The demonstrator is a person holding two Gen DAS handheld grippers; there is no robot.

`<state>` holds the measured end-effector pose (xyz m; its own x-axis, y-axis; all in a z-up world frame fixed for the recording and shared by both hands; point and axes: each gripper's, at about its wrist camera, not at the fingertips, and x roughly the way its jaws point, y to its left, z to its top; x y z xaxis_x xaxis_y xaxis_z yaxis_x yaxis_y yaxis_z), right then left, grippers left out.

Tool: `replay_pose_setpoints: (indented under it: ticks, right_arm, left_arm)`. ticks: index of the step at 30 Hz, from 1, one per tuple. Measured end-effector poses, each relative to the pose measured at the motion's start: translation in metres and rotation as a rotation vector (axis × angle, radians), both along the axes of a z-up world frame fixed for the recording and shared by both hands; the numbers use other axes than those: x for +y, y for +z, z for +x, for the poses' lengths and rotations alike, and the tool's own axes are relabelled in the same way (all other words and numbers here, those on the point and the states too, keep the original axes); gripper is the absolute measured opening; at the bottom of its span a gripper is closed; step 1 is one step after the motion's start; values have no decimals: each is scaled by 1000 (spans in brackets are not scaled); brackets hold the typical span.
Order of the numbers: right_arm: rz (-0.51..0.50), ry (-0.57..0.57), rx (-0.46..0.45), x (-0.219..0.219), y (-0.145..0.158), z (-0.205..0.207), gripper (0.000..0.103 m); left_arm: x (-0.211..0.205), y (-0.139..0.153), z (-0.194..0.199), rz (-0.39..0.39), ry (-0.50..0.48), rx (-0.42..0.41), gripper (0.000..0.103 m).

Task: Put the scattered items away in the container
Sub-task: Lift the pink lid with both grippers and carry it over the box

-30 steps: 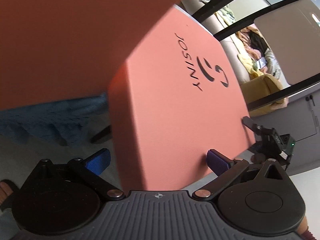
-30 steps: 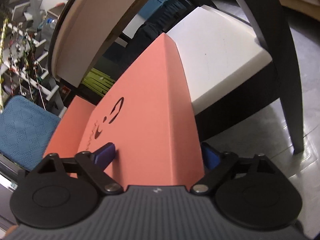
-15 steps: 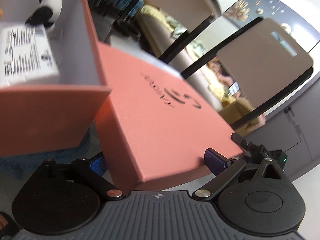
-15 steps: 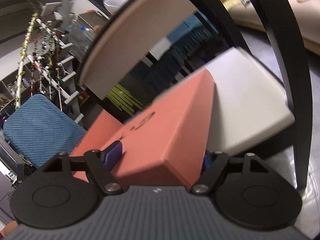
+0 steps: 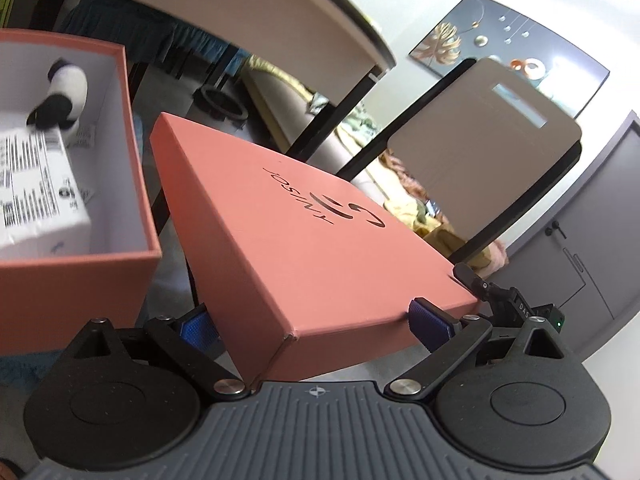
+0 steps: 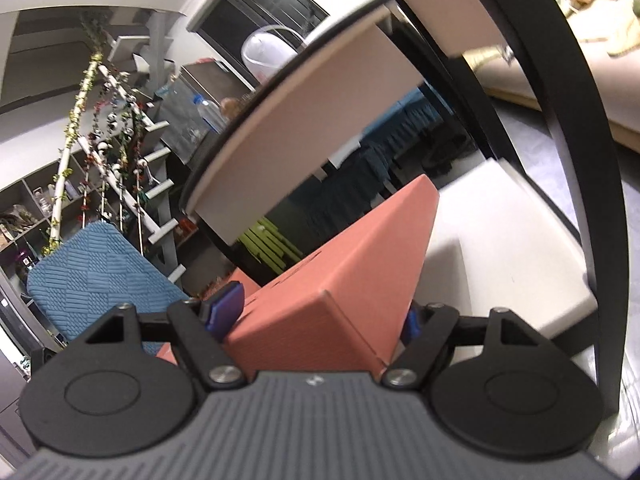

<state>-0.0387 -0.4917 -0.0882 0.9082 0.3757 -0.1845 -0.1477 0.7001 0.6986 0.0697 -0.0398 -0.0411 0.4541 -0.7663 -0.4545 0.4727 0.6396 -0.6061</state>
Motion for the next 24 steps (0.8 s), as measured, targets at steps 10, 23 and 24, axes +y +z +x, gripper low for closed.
replay_pose_setpoints:
  ticks: [10,23,24]
  right_arm:
    - [-36,21,-108,26,38,18,77]
    - [-39,220,-101,133,39,106,77]
    - [-34,238,-89,143,37,114,77]
  left_arm:
    - [32,26,-5,-60,66,-88,98]
    - [150,31,-13,-41,325,-122,98]
    - [158,29,-14,-42,340,-114,98]
